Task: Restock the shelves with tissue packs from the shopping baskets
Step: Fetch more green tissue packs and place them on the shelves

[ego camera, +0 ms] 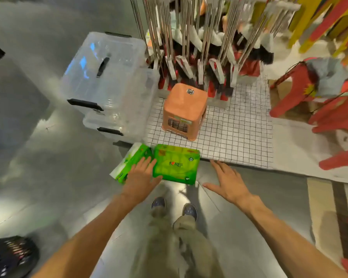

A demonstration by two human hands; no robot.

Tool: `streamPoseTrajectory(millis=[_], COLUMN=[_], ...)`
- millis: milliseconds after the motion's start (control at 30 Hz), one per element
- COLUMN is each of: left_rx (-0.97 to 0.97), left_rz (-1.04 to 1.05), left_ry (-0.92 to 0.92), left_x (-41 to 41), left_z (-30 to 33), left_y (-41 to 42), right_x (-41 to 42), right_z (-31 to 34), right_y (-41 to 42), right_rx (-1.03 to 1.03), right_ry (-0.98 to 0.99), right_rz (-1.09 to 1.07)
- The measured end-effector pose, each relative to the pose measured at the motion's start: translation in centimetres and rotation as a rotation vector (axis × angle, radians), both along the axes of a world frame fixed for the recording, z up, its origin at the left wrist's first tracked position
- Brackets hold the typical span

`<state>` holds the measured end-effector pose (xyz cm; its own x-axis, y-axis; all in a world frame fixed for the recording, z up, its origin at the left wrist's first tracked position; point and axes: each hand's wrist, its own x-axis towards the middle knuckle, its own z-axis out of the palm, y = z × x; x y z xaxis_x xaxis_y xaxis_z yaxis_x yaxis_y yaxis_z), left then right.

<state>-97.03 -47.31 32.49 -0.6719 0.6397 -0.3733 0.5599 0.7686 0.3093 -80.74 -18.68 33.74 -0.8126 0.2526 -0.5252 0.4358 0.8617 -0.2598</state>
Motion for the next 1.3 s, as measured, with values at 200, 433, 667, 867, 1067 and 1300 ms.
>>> streamPoseTrajectory(millis=[200, 433, 667, 867, 1067, 1300], left_rx=[0.044, 0.05, 0.088, 0.227, 0.274, 0.256], left_rz=[0.129, 0.371, 0.502, 0.648, 0.728, 0.754], left_ry=[-0.14, -0.343, -0.471, -0.639, -0.624, -0.558], left_x=[-6.5, -11.2, -15.2, -17.5, -17.7, -16.9], left_z=[-13.7, -34.1, -51.1, -61.1, -64.6, -61.9], left_y=[2.4, 2.1, 3.5, 4.7, 4.1, 4.6], right_x=[-5.6, -10.2, -11.9, -12.5, -13.0, -12.7], right_z=[-12.9, -32.4, -51.1, -61.3, -65.9, -63.2], right_y=[2.9, 3.2, 4.6, 5.2, 3.8, 2.8], right_rx=[-0.099, -0.327, -0.443, -0.583, -0.643, -0.662], right_ry=[-0.08, -0.151, -0.155, -0.099, 0.083, 0.133], right_rz=[-0.155, -0.373, -0.64, -0.868, -1.045, -1.066])
